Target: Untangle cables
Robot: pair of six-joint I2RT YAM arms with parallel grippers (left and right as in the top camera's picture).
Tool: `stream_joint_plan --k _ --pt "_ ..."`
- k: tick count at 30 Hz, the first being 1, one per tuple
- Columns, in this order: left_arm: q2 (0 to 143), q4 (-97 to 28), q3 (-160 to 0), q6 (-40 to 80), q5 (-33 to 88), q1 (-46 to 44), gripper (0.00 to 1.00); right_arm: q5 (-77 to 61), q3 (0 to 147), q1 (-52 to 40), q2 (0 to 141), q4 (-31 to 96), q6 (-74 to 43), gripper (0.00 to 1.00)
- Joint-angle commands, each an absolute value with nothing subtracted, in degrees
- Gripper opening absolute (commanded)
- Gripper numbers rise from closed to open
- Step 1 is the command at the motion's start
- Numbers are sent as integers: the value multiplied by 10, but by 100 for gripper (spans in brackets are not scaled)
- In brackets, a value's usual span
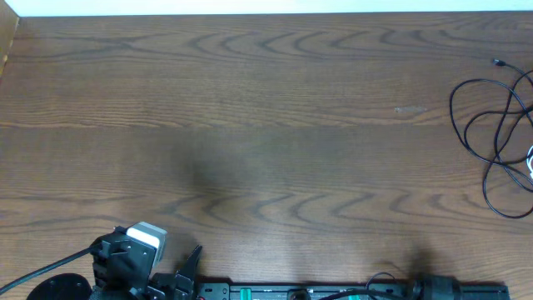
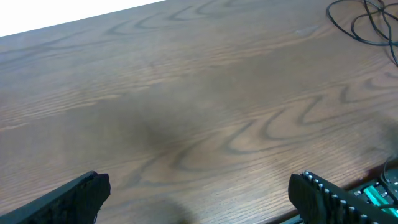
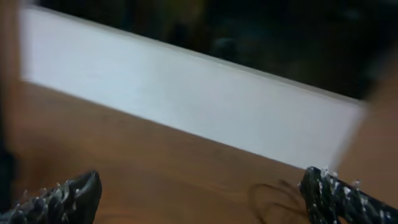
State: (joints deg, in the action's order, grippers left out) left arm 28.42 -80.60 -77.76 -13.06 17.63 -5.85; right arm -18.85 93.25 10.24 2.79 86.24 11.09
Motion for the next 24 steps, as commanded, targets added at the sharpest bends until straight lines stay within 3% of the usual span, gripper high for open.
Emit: stream_joint_plan --k 1,7,13,24 --pt "282 -806 -787 -121 168 -62 98 -29 905 101 30 902 99 99" --pt "282 -806 -787 -121 169 -62 98 -103 835 94 28 868 97 99" --pt "282 -805 -787 -121 169 -62 98 -202 711 94 12 612 97 99" --pt "282 -805 -787 -121 169 -62 98 -261 467 94 4 205 99 99"
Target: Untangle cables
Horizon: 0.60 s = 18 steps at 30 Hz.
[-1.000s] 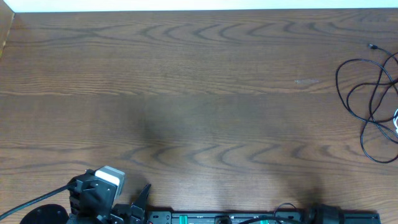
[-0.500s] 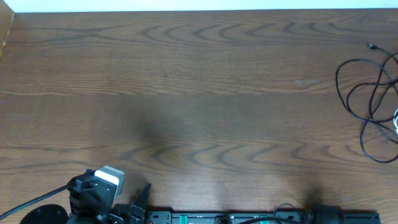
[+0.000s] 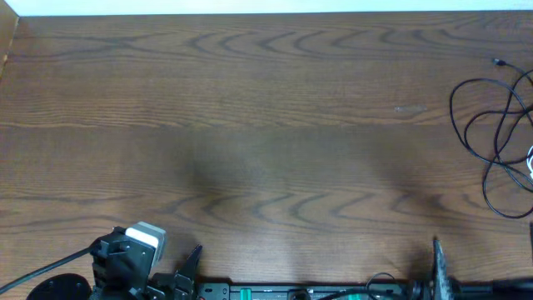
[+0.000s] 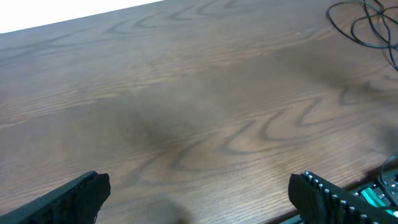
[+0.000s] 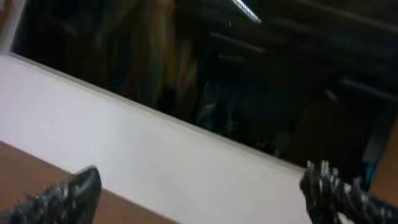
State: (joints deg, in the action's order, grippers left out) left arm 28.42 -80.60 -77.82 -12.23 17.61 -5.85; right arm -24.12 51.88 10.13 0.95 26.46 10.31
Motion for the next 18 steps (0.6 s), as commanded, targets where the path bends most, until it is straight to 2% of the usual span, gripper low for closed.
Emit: stream_joint_plan --k 1,9,13,18 --pt "282 -805 -787 -121 169 -62 98 -261 441 94 4 168 99 99" --pt "282 -805 -787 -122 168 -62 98 -314 218 94 4 -90 71 99" --pt "282 -805 -787 -124 168 -62 98 -282 119 94 4 -154 71 99" --pt "282 -805 -787 -124 168 -62 98 -226 14 94 4 -217 17 99"
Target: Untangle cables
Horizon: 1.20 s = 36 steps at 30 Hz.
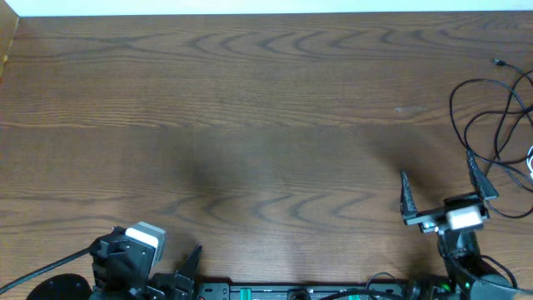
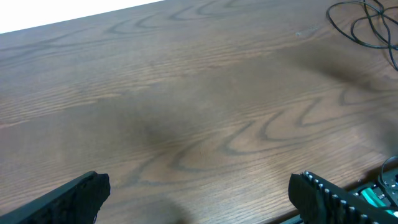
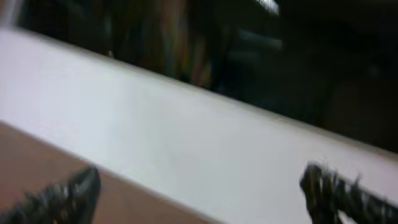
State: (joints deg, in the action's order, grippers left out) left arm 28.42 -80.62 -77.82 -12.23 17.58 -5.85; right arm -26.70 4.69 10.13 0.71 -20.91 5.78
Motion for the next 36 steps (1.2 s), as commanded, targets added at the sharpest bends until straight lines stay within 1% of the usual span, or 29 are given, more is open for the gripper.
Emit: stream_joint_plan --k 1,7,13,15,18,36 --pt "282 -805 -787 -124 164 -62 98 -223 3 94 4 -217 17 99" --pt "282 -806 -787 -123 151 -62 98 -183 3 94 4 -142 15 99" --pt "282 -809 -787 -123 152 -62 98 -131 3 94 4 16 9 99" --pt "282 -810 -787 -123 151 -62 97 -132 3 94 6 34 -1 99" --pt "282 -810 -787 -123 152 -62 98 -132 3 94 8 33 -23 99" --pt "282 -808 -787 -116 152 -62 98 -132 3 94 6 32 -23 99"
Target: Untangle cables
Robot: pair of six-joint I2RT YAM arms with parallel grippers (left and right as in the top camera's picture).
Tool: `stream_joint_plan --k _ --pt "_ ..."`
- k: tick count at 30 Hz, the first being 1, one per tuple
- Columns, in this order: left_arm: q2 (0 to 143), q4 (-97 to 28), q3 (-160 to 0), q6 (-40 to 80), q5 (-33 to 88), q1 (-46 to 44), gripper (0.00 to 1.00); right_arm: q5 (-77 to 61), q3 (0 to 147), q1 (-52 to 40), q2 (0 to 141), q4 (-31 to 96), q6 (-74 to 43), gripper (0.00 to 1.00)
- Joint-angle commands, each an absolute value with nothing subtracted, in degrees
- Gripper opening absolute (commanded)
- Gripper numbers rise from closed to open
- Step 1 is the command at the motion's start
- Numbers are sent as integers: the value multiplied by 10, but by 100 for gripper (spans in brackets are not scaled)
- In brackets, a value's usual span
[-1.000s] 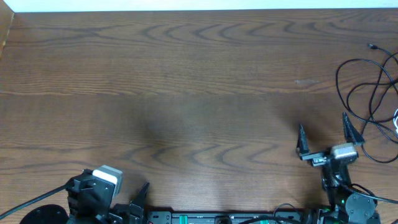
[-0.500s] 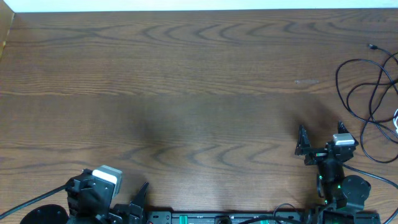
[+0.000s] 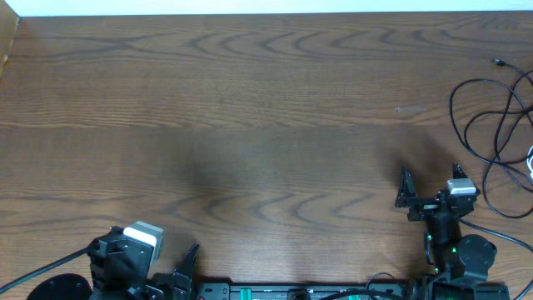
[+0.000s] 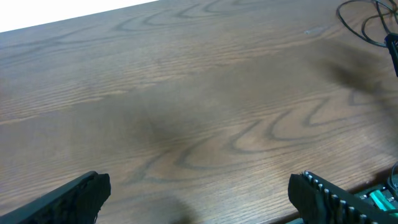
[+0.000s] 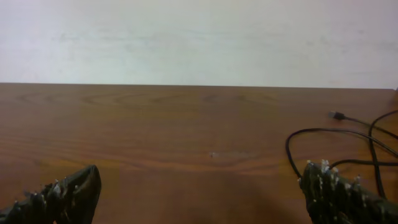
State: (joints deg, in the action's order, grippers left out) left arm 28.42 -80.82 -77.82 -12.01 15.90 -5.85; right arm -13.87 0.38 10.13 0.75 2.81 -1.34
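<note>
A tangle of thin black cables (image 3: 495, 137) lies at the table's right edge, one plug end (image 3: 497, 62) pointing up-left; part runs out of the overhead view. The right wrist view catches the cables (image 5: 348, 146) at its right side. My right gripper (image 3: 430, 190) stands open near the front right, just left of the tangle, nothing between its fingers (image 5: 198, 196). My left gripper (image 3: 187, 265) is open at the front left, far from the cables (image 4: 367, 18), its jaws wide apart over bare wood (image 4: 199, 196).
The brown wood table (image 3: 250, 125) ends in a white strip at the back (image 3: 266, 7). A black rail with green parts (image 3: 316, 292) runs along the front edge between the two arm bases.
My right gripper has tipped down from facing the back wall to facing the table and cables, and sits slightly lower and nearer the front. The left gripper barely shifted.
At first the right arm was folded at the front edge, its camera blurred. It then rose, looking at the dark room beyond the table. It came out over the front right by the cables and now looks across the table. The left arm stayed put.
</note>
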Motion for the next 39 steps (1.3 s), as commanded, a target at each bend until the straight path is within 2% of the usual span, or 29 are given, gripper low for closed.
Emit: stream_joint_plan --k 1,19,39 --pt "282 -808 -787 -116 152 -62 98 -132 3 93 6 32 -23 99" --pt "282 -808 -787 -117 152 -62 98 -132 3 -50 3 32 -23 99" --pt "282 -810 -787 -117 152 -62 98 -119 3 -49 3 33 -23 99"
